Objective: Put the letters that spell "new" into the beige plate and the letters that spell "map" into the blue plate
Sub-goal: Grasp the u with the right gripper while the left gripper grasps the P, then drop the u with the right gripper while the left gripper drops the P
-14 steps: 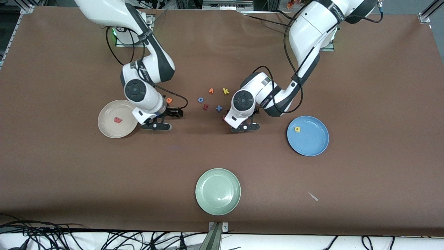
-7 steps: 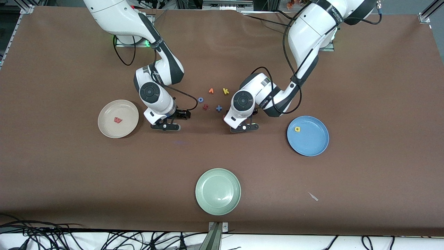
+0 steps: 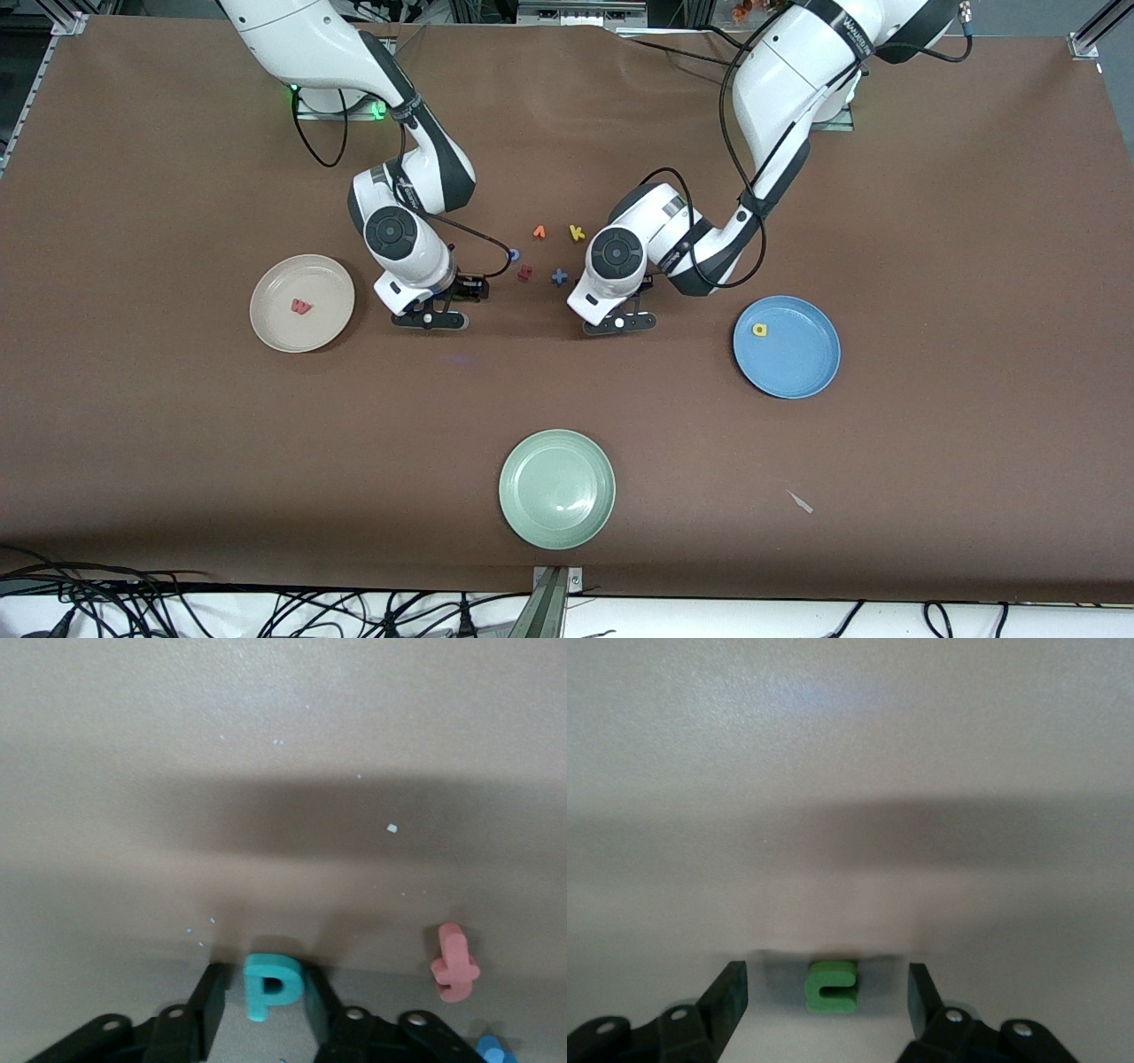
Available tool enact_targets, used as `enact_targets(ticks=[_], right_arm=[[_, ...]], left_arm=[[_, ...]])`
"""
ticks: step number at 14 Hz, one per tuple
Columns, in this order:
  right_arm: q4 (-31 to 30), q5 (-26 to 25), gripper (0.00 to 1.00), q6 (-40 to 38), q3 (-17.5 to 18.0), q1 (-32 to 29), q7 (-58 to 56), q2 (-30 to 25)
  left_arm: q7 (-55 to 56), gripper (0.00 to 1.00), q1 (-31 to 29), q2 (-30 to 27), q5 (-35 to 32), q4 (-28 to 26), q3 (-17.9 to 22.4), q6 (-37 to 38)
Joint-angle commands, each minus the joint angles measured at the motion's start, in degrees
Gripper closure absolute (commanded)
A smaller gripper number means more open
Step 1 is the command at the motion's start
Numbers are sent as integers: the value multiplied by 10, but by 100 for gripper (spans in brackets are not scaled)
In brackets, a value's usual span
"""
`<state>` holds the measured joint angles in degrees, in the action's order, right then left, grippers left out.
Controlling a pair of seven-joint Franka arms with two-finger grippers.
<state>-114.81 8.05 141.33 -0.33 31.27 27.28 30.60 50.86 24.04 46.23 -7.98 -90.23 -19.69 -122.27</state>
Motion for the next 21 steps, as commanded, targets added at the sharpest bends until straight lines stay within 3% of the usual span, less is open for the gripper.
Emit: enact_targets(ticks=[1, 2, 6, 9, 11, 13, 15, 18, 21], right_arm=[[-5, -7, 36, 2, -4, 6, 9, -1], [-6, -7, 42, 2, -3, 6, 8, -1], [-7, -7, 57, 3, -2, 11, 6, -1], [-7, -8, 63, 5, -2, 14, 6, 6], [-7, -8, 73, 6, -2, 15, 4, 9], [-3, -8, 88, 2, -2, 15, 1, 10], [6, -7, 95, -22, -6, 13, -5, -12], [11, -8, 96, -137, -56, 10, -107, -67], [-51, -8, 96, -148, -101, 10, -211, -134]], left_arm=[[-2, 87, 5, 2, 11, -6, 4, -2], [-3, 96, 5, 2, 11, -5, 4, -2], [-23, 98, -16, -19, 10, 4, 3, 40], [-109, 98, -66, -54, 11, 4, 3, 119], [-175, 98, -100, -69, 11, 4, 4, 169], [-254, 97, -142, -81, 10, 4, 4, 199], [-333, 97, -185, -81, 2, 2, 5, 226], [-441, 97, -245, -76, -2, -1, 8, 224], [-466, 92, -271, -58, -58, -6, 8, 213]])
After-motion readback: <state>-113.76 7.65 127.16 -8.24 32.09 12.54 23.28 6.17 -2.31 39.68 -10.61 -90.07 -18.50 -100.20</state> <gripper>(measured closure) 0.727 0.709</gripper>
